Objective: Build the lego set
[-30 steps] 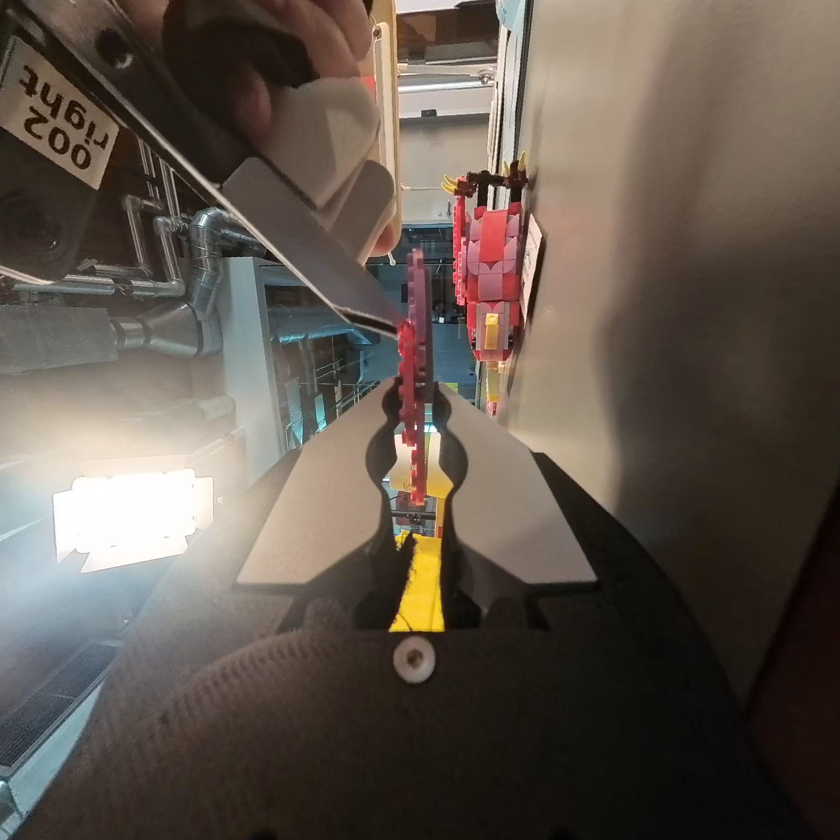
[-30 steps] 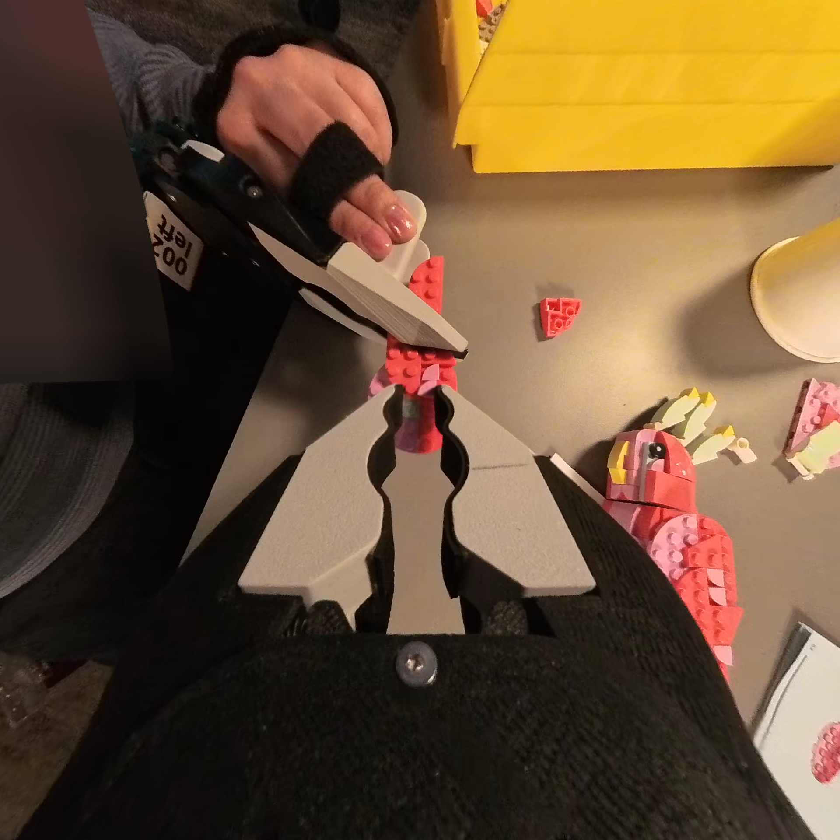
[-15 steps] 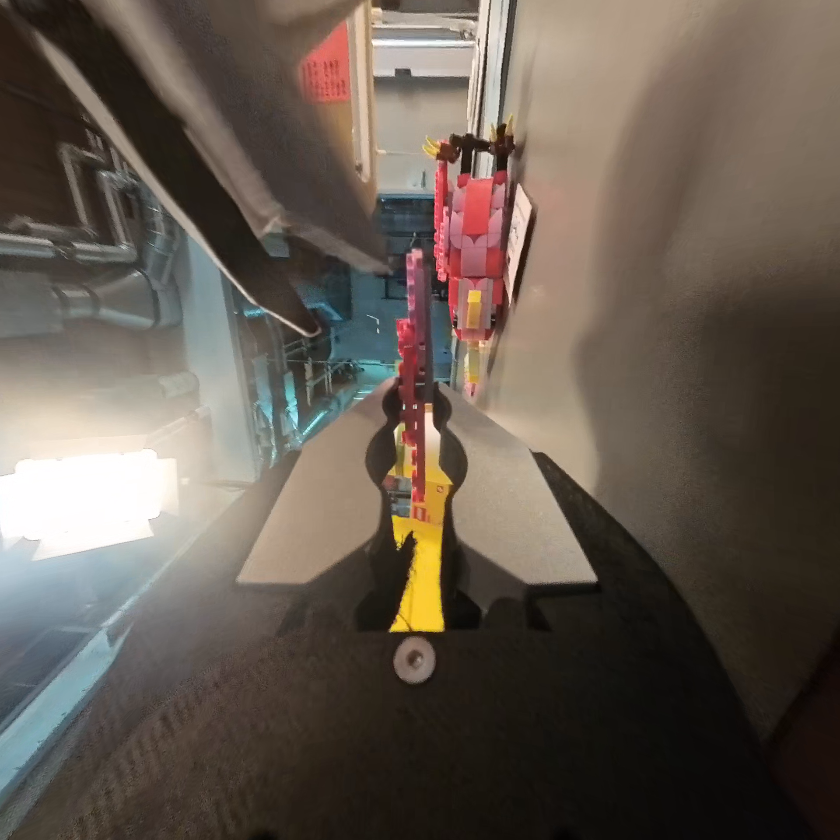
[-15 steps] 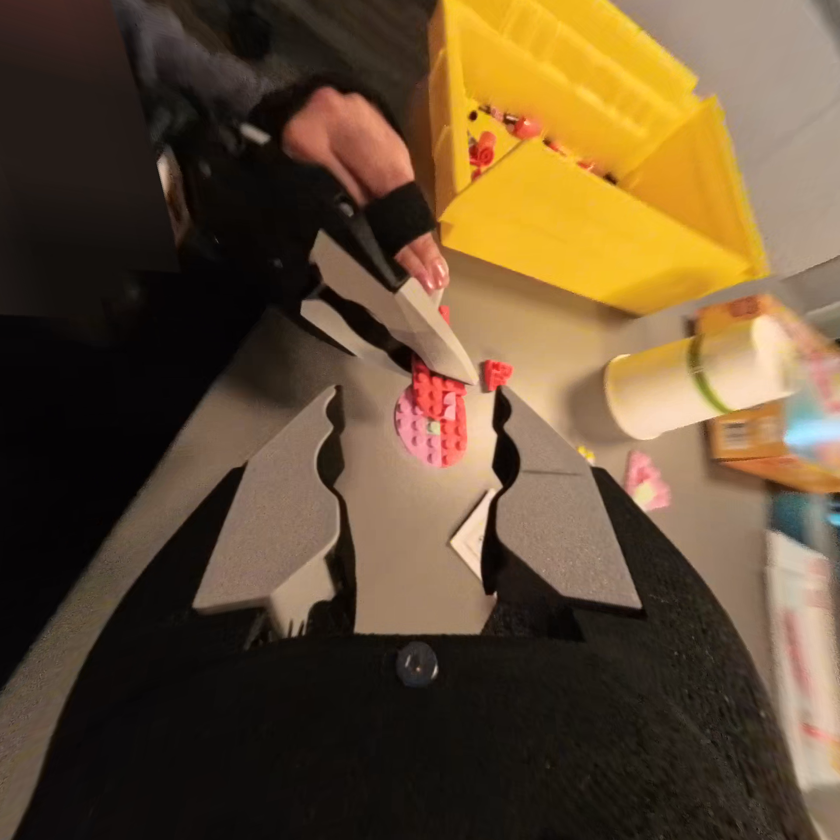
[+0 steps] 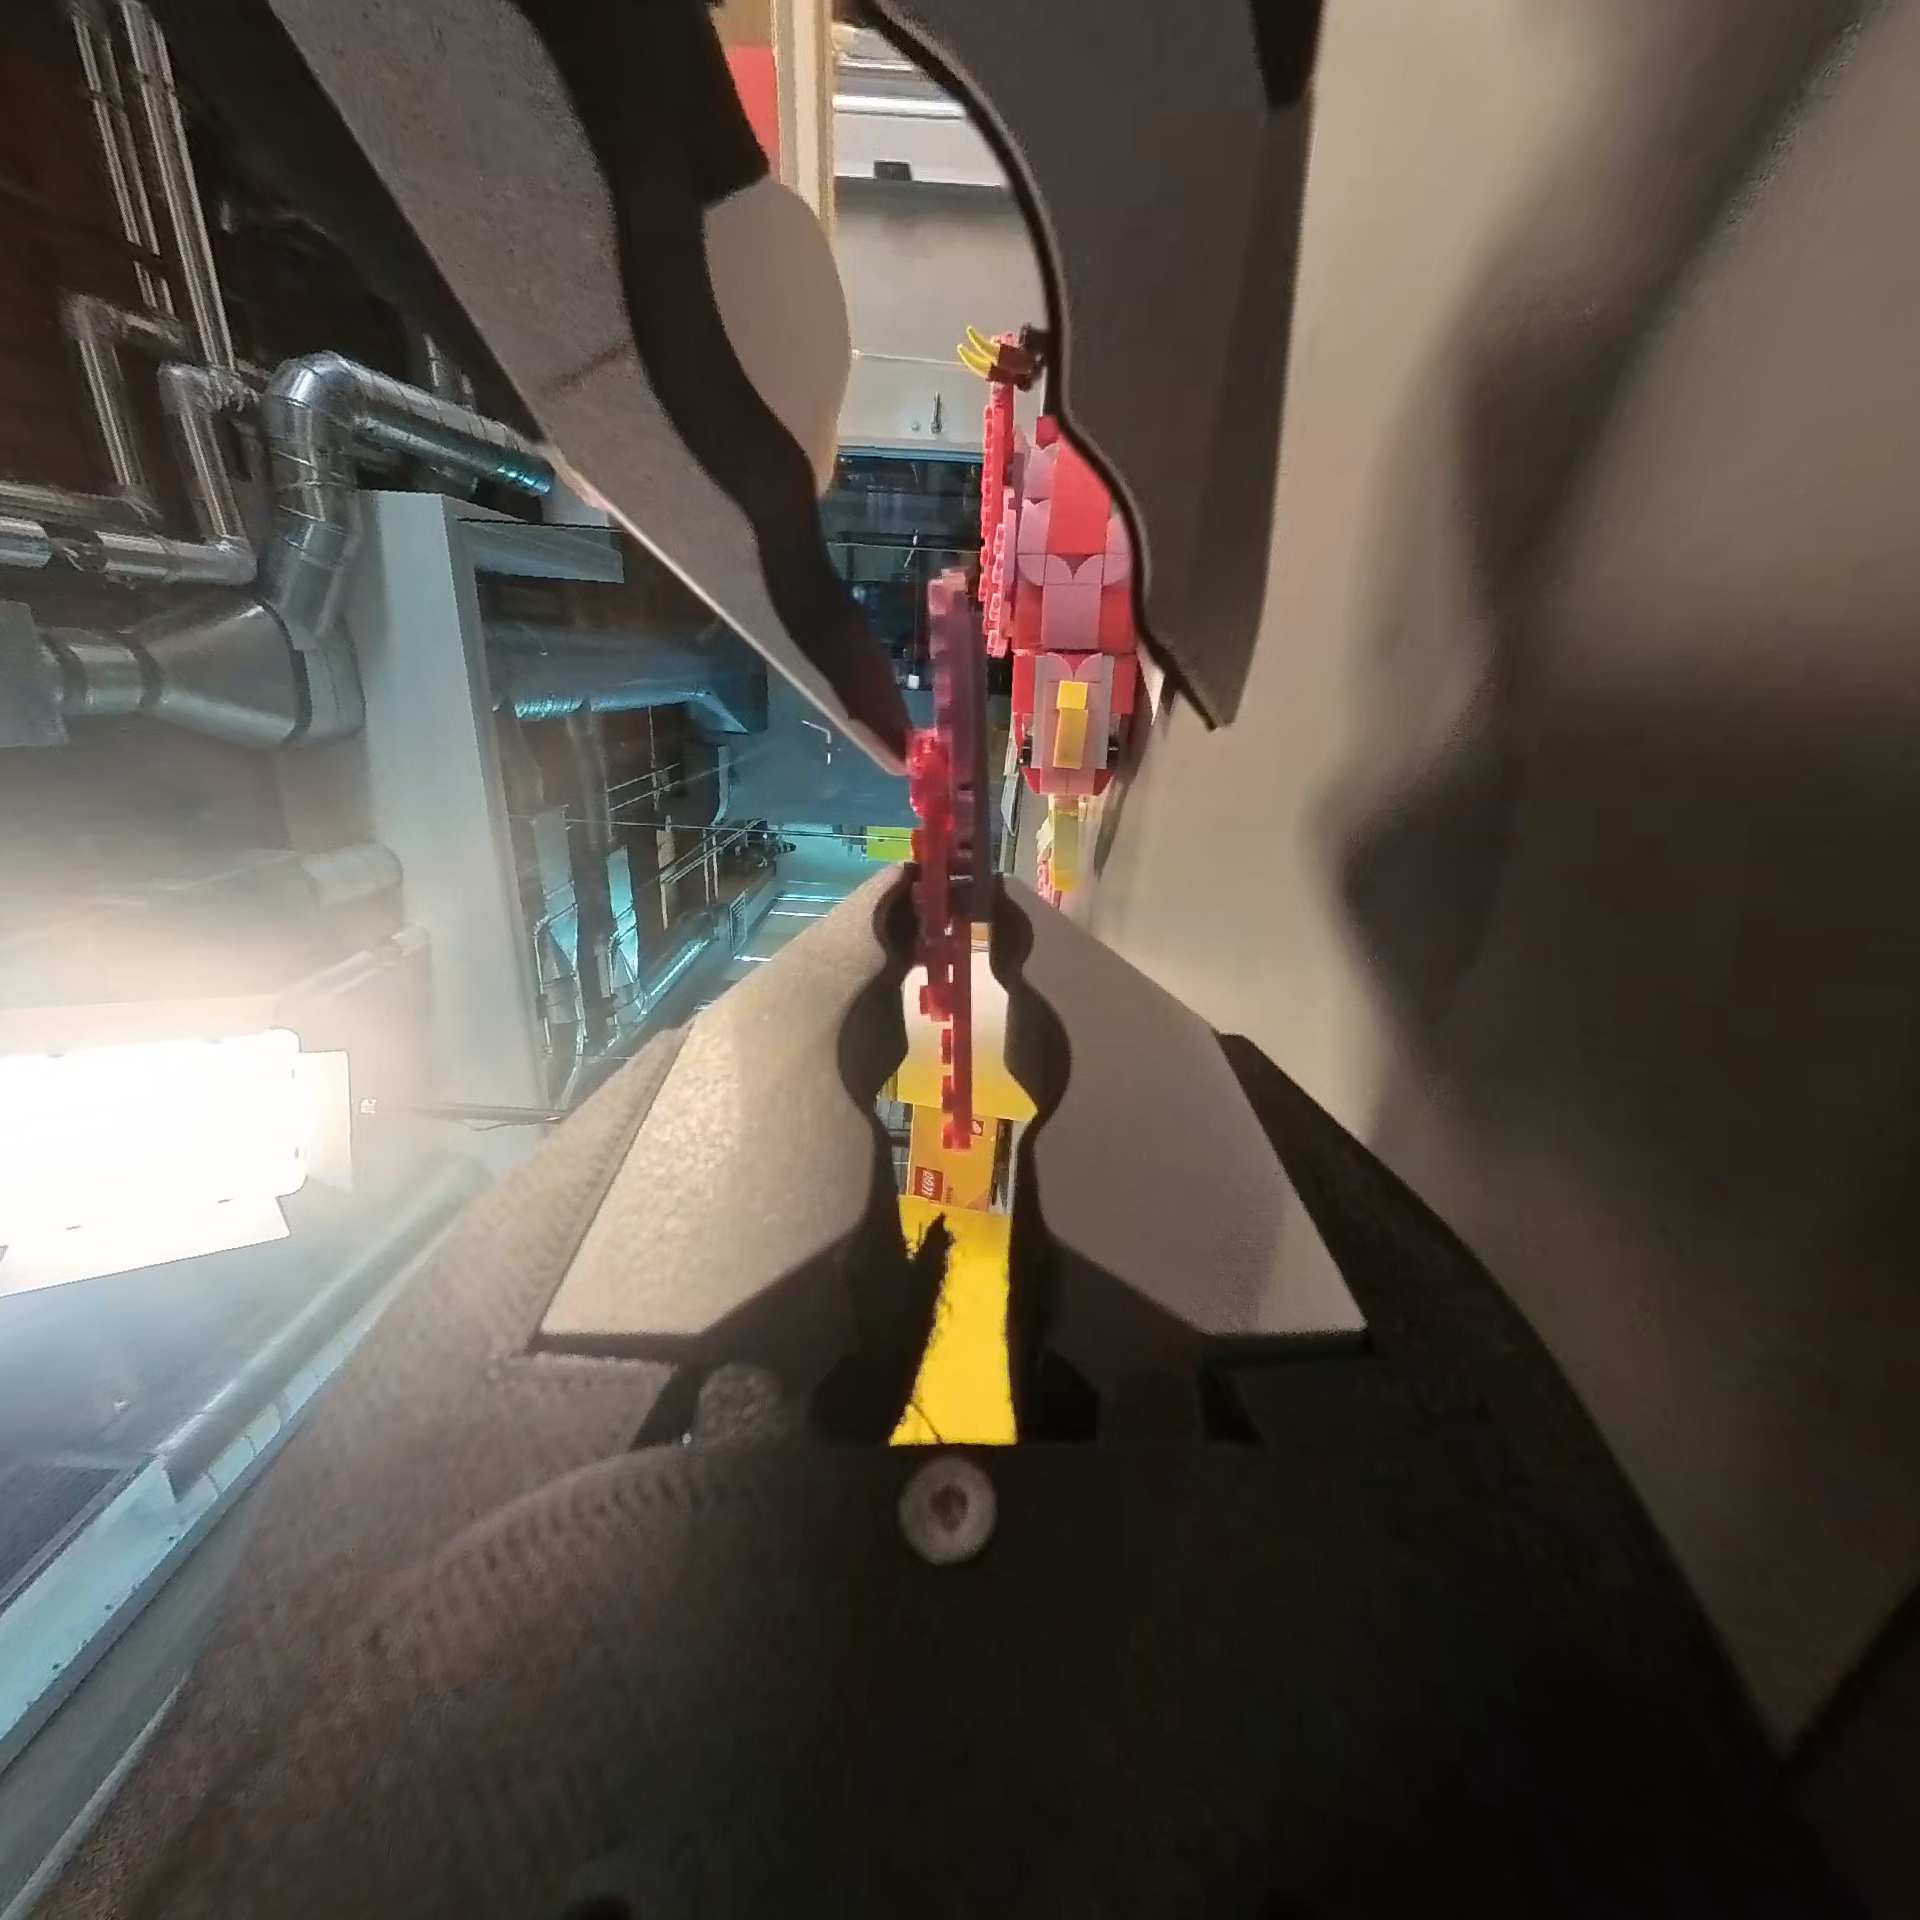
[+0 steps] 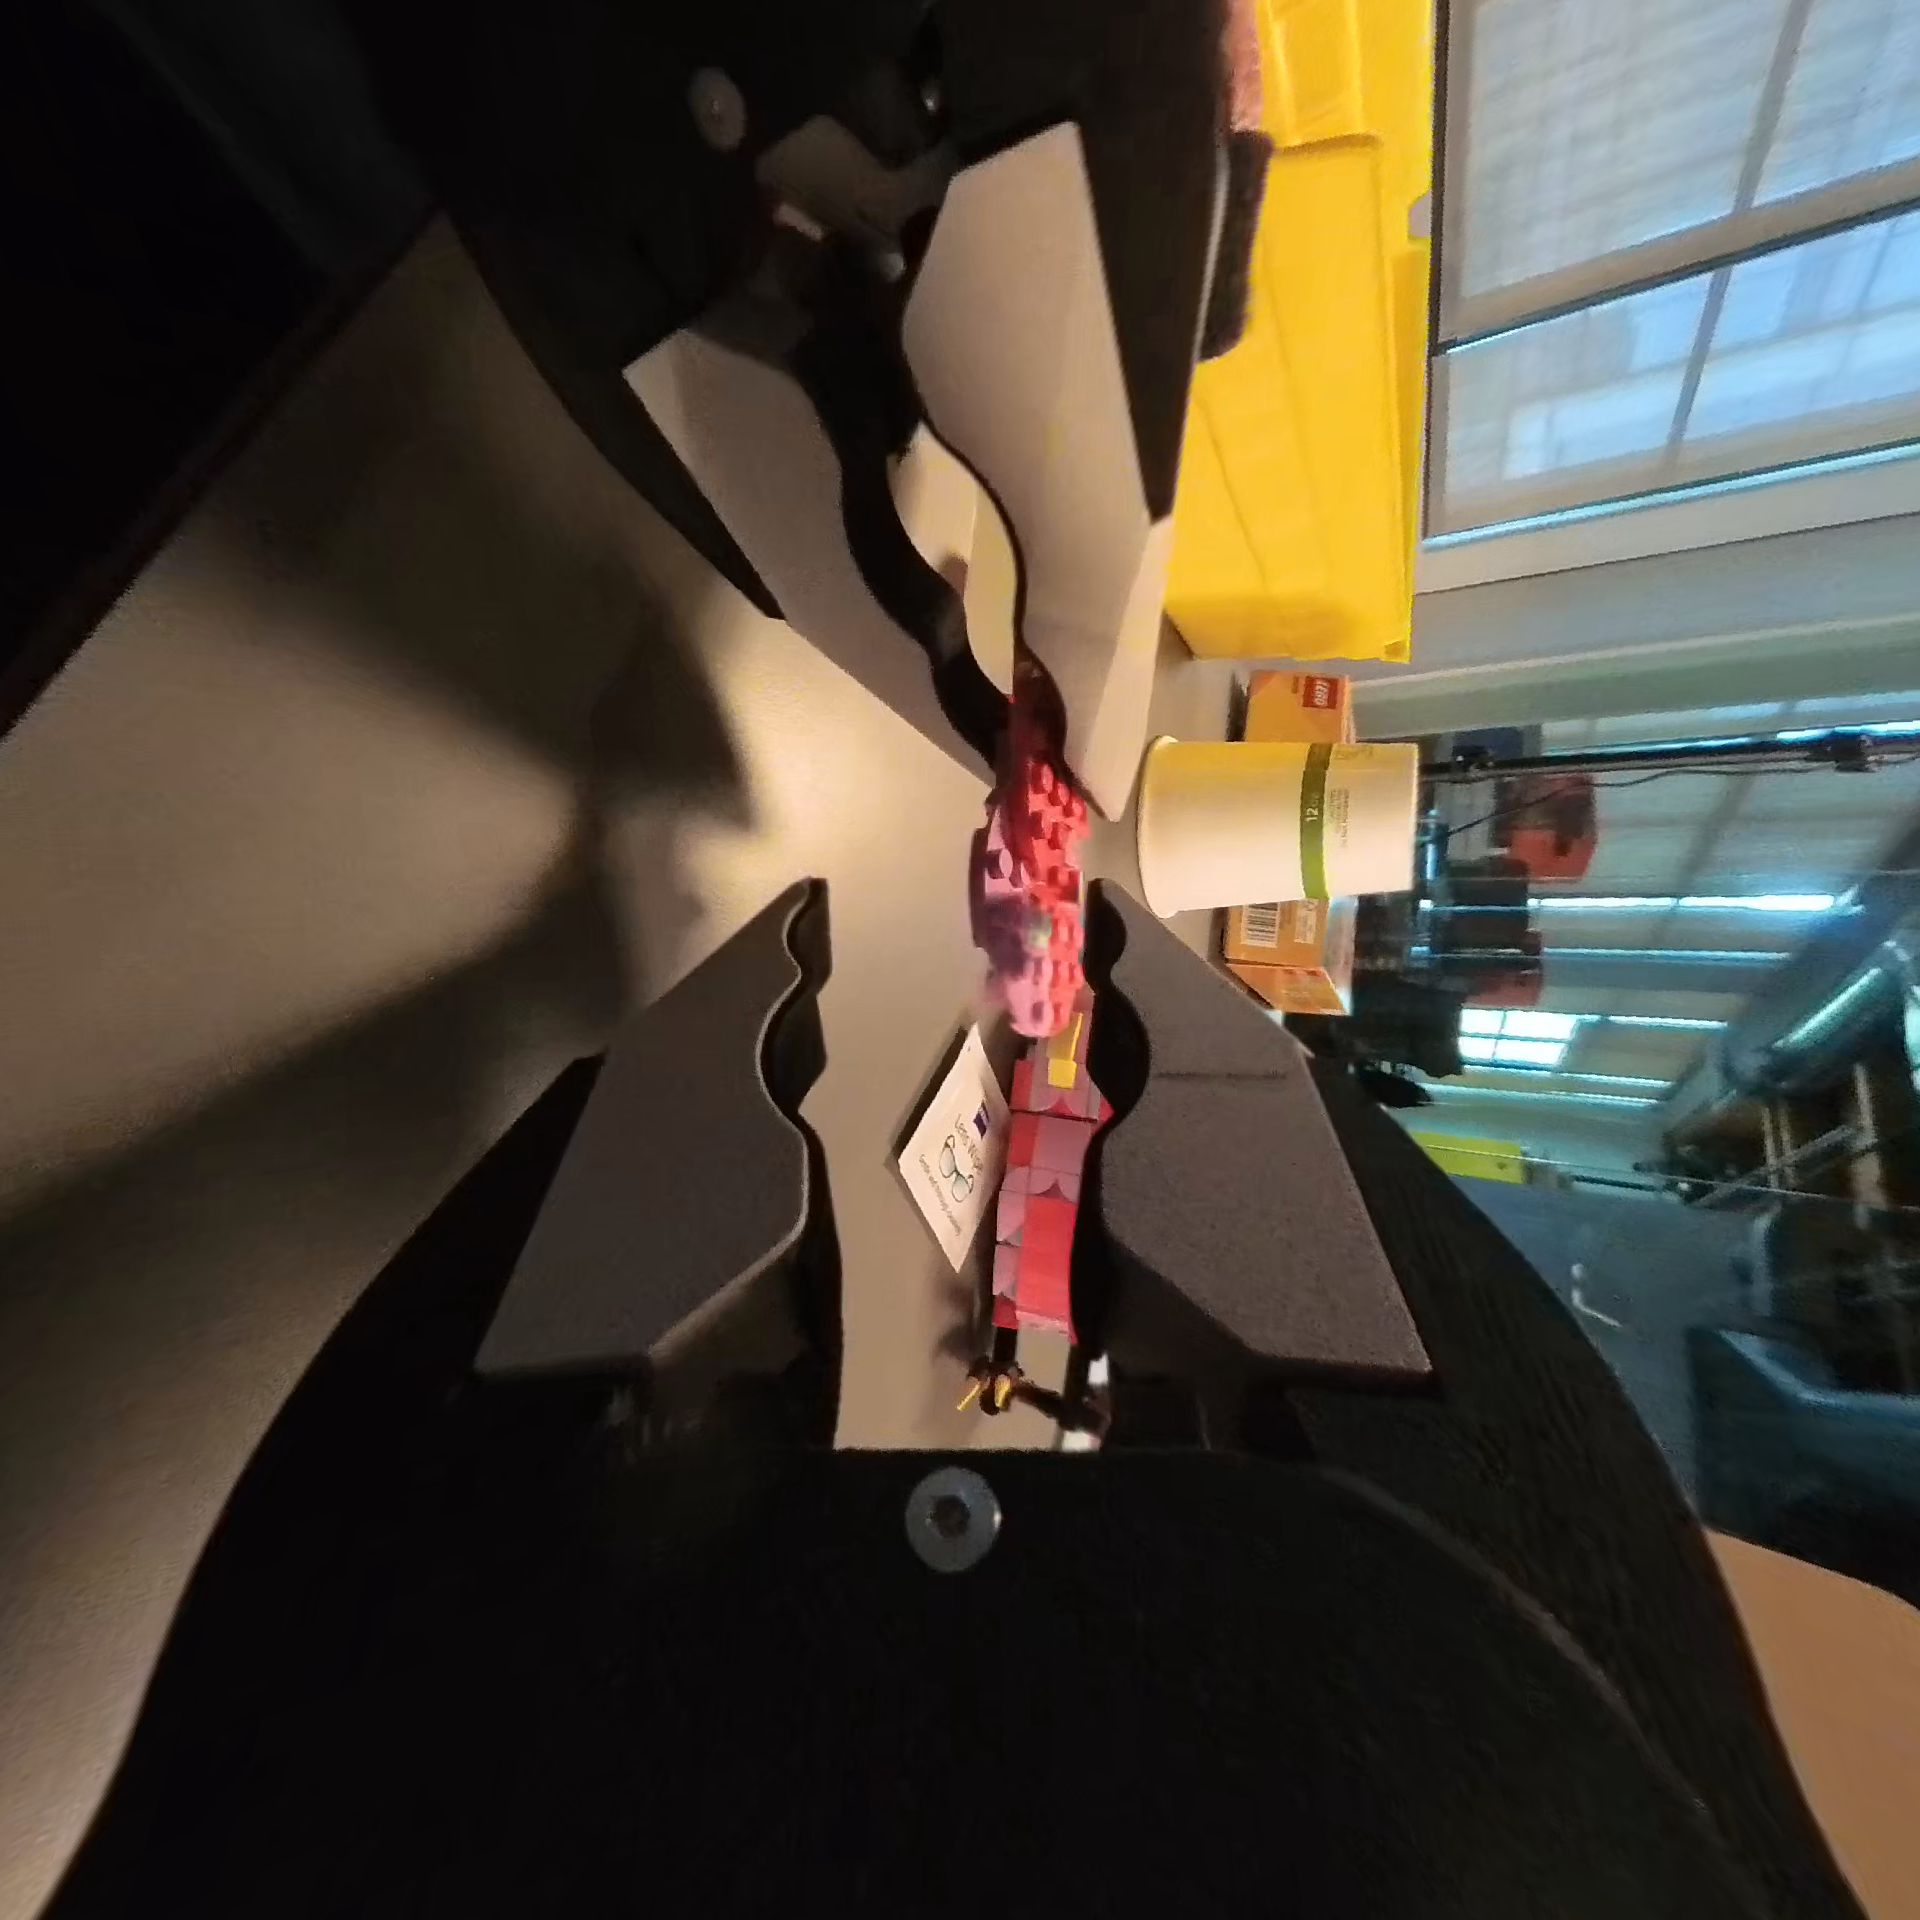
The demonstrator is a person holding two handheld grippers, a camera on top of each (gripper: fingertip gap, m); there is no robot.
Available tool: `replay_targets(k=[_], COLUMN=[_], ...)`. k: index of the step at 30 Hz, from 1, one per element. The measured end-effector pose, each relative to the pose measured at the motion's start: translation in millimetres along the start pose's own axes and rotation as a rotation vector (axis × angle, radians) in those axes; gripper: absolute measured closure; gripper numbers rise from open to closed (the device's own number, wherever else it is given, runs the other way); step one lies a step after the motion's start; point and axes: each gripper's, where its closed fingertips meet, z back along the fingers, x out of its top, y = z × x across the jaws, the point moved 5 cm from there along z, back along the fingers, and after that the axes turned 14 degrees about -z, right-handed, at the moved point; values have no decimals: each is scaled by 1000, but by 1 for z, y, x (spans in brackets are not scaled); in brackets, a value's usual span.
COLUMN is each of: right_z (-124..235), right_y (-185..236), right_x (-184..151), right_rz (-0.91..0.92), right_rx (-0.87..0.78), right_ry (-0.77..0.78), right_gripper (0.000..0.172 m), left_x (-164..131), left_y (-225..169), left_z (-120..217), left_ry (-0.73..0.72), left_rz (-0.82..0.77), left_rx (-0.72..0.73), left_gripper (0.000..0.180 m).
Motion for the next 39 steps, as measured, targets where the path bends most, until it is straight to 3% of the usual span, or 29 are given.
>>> replay_targets(k=[8,13,18,23,27,28,29,31,39], right_z=[0,2,3,4,5,5,5,6,8], right_y=[-3,-6,-8,-10,-10,-10,-11,-13,-9], right_x=[-2,-3,-3,-6,-7,-9,-11,-14,-15], right_rz=[67,146,211,251,97,43,-5,-43,137], right_rx=[-36,-105,-135,-121,-129,-117,-105,-103,-127], right_ry=[6,-4,3,13,-47,-43,-32,-33,-56], right_gripper=[135,158,162,164,162,155,137,127,146], left_x=[2,5,5,8,7,6,6,6,11], left_y=[0,-2,0,-2,1,1,1,0,1], left_z=[0,1,0,-1,-1,-2,-2,-3,-3], left_ry=[-15,-26,-23,-27,-24,-24,-24,-26,-44], left_rz=[34,46,88,89,94,87,83,84,54], left_rx=[-8,-23,-44,-58,-38,-33,-35,-40,-42], left_gripper=[169,170,170,170,170,169,169,169,169])
